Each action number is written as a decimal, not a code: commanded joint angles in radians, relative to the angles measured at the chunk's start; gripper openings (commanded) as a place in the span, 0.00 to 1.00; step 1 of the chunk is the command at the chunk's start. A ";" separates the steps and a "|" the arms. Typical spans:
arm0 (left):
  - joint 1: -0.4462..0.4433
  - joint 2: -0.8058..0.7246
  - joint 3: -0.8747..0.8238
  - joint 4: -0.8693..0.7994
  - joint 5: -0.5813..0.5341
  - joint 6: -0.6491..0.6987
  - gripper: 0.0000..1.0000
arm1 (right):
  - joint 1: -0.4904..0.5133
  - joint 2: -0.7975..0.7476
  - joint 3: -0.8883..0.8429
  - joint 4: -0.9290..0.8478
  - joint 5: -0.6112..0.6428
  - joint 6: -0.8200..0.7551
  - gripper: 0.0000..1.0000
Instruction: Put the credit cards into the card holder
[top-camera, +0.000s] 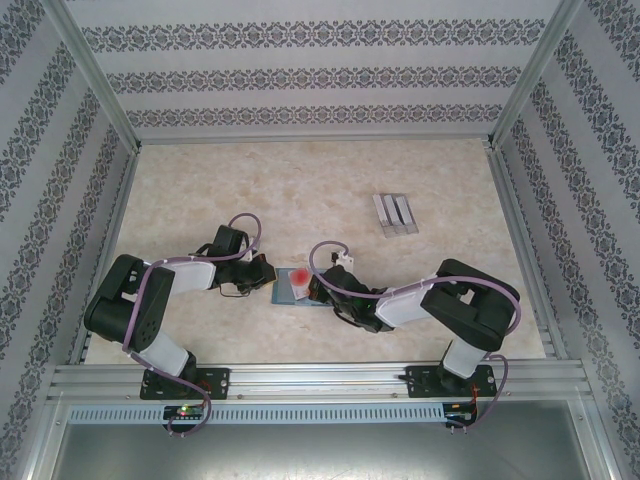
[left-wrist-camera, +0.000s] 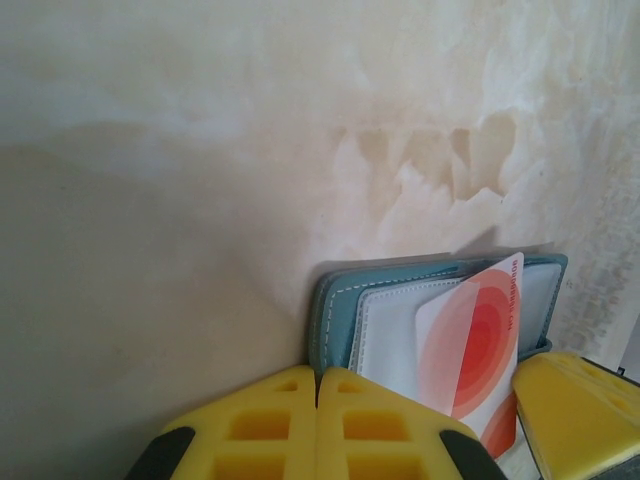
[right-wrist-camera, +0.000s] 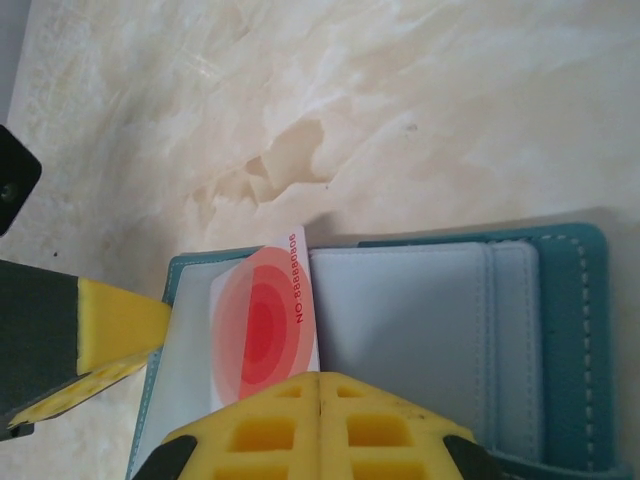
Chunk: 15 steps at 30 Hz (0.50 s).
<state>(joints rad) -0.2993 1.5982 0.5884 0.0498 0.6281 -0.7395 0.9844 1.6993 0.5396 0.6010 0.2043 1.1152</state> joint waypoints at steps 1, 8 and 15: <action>-0.028 0.086 -0.053 -0.075 -0.036 -0.007 0.00 | 0.027 0.039 0.033 -0.020 -0.005 0.057 0.00; -0.028 0.097 -0.047 -0.066 -0.037 -0.014 0.00 | 0.048 0.025 0.058 -0.053 -0.024 0.076 0.03; -0.028 0.107 -0.047 -0.054 -0.047 -0.024 0.00 | 0.051 -0.007 0.067 -0.104 -0.067 0.104 0.04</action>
<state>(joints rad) -0.2989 1.6104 0.5888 0.0639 0.6373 -0.7456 1.0195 1.7103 0.5884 0.5320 0.1722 1.1969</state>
